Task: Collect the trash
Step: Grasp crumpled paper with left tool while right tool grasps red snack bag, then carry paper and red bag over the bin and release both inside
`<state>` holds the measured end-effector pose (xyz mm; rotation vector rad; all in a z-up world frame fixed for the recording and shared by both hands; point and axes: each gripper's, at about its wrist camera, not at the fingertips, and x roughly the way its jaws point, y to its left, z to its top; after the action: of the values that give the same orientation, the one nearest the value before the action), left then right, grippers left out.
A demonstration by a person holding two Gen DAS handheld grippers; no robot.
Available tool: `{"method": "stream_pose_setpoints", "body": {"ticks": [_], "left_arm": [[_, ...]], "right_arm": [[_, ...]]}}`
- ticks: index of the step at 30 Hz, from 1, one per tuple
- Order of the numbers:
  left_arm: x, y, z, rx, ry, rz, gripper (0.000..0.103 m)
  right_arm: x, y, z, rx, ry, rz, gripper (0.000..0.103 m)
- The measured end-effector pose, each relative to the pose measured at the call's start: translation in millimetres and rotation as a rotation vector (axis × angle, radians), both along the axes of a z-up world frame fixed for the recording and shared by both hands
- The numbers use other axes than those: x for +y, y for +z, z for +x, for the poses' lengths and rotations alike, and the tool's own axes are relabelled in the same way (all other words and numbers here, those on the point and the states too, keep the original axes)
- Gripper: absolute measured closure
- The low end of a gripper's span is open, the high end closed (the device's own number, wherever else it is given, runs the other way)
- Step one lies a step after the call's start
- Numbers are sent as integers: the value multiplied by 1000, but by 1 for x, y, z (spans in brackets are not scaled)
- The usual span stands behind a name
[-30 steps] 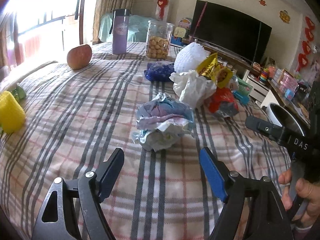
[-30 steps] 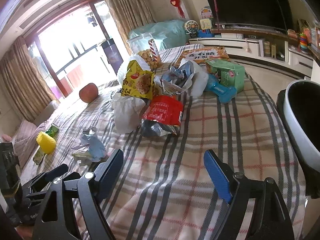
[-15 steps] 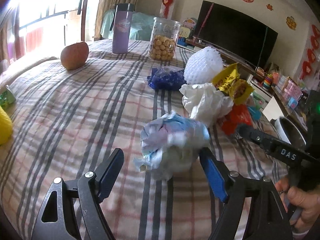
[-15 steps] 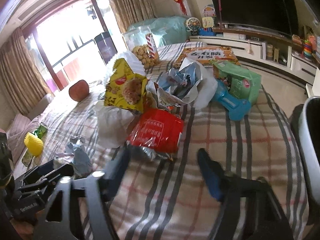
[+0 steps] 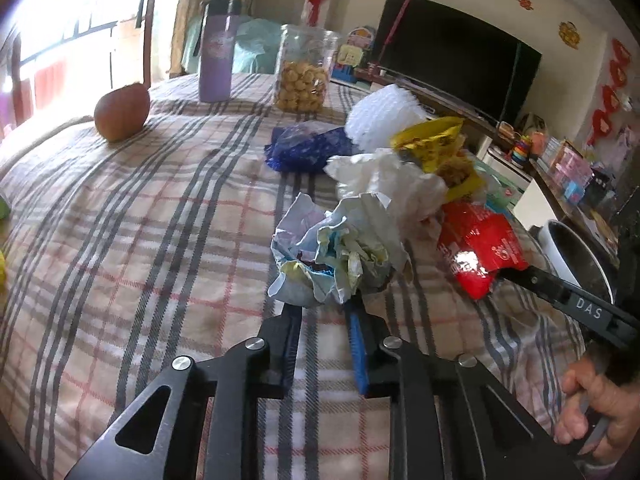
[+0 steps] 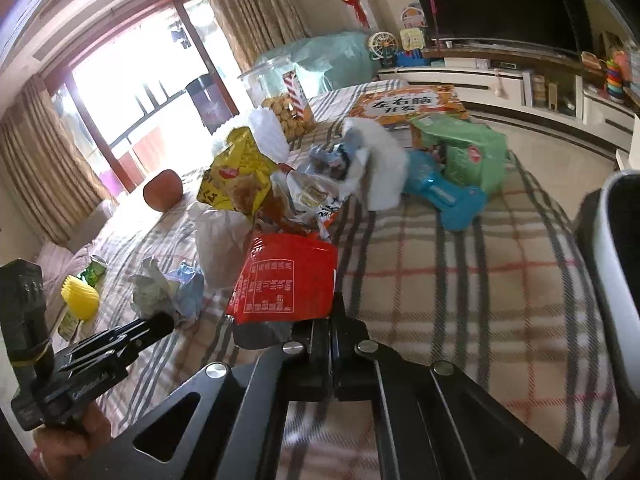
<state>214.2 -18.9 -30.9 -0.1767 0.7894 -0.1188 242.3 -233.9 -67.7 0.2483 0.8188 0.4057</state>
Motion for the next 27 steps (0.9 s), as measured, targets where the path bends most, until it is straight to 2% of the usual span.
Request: {"method": "stream_pose_setpoints", "body": {"ticks": [12, 27], "left_arm": [[-50, 9, -24, -24, -157, -2, 85], [-119, 13, -14, -36, -312, 11, 85]], "right_arm": [[-52, 11, -39, -1, -81, 33, 103], [-120, 22, -73, -19, -227, 22, 103]]}}
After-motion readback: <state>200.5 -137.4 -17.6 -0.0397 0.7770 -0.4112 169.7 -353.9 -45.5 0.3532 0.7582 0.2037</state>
